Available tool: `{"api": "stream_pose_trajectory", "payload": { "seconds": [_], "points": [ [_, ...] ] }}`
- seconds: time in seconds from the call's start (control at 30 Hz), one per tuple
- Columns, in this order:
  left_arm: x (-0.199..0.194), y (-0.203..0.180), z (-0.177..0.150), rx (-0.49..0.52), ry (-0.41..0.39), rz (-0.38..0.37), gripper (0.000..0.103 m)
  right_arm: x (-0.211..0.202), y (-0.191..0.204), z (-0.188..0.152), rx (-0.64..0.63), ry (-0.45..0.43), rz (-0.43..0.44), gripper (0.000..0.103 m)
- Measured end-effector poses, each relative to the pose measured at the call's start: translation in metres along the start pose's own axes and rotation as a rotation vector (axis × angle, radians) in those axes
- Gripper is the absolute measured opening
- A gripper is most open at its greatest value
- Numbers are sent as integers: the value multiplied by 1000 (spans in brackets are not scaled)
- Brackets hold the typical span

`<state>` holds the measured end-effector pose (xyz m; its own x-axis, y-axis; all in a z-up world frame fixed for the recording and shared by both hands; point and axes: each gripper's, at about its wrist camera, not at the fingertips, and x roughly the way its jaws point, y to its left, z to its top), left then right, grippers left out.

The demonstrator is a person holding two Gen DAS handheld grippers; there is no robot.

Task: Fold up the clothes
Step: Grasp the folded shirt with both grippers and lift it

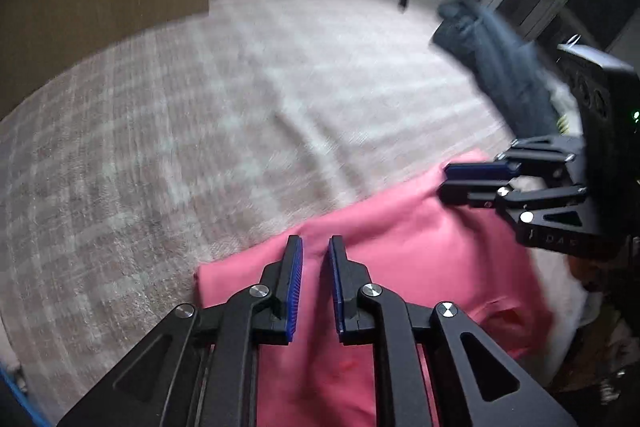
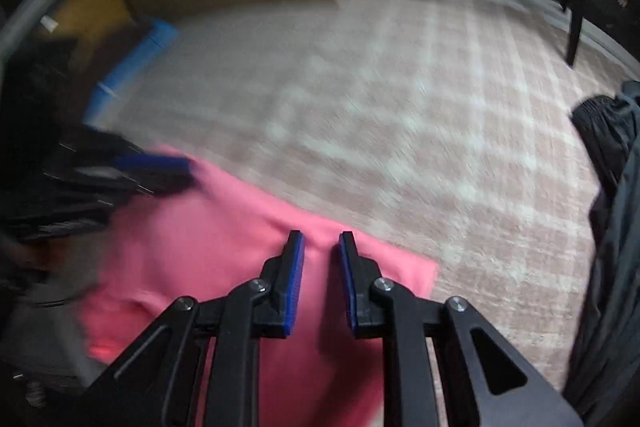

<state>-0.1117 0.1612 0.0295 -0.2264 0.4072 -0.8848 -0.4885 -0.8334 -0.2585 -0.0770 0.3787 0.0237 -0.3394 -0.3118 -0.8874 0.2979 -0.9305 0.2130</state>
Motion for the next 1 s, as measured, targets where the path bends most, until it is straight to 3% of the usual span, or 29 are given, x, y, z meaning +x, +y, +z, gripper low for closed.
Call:
{"api": "stream_pose_trajectory", "payload": {
  "seconds": [0.07, 0.13, 0.17, 0.2, 0.23, 0.3, 0.4, 0.5, 0.67, 0.83, 1.0],
  "points": [
    [-7, 3, -10, -38, -7, 7, 12, -6, -6, 0, 37, -8, 20, 18],
    [-17, 6, -23, -76, -16, 18, 21, -29, -16, -7, 92, -63, 46, 19],
    [-21, 7, -30, -96, -21, 24, 30, -40, -22, -12, 120, -85, 46, 21],
    [-26, 9, -36, -115, -26, 30, 39, -47, -27, -19, 143, -95, 44, 25],
    [-31, 10, -43, -134, -31, 36, 41, -54, -32, -27, 163, -102, 44, 36],
    [-40, 12, -56, -173, -40, 47, 41, -58, -32, -47, 176, -98, 35, 44],
    [-55, 16, -76, -230, -55, 65, 41, -59, -34, -72, 190, -77, 2, 45],
    [-63, 18, -92, -274, -63, 86, 40, -50, -43, -86, 228, -61, 26, 45],
    [-37, 7, -94, -246, -37, 147, 39, -36, -39, -94, 190, -66, 0, 45],
    [-26, -20, -95, -136, -36, 207, 39, -23, -20, -98, 81, -84, -81, 47],
    [-19, -36, -94, -82, -44, 218, 37, -16, 5, -101, -58, -84, -87, 46]
  ]
}}
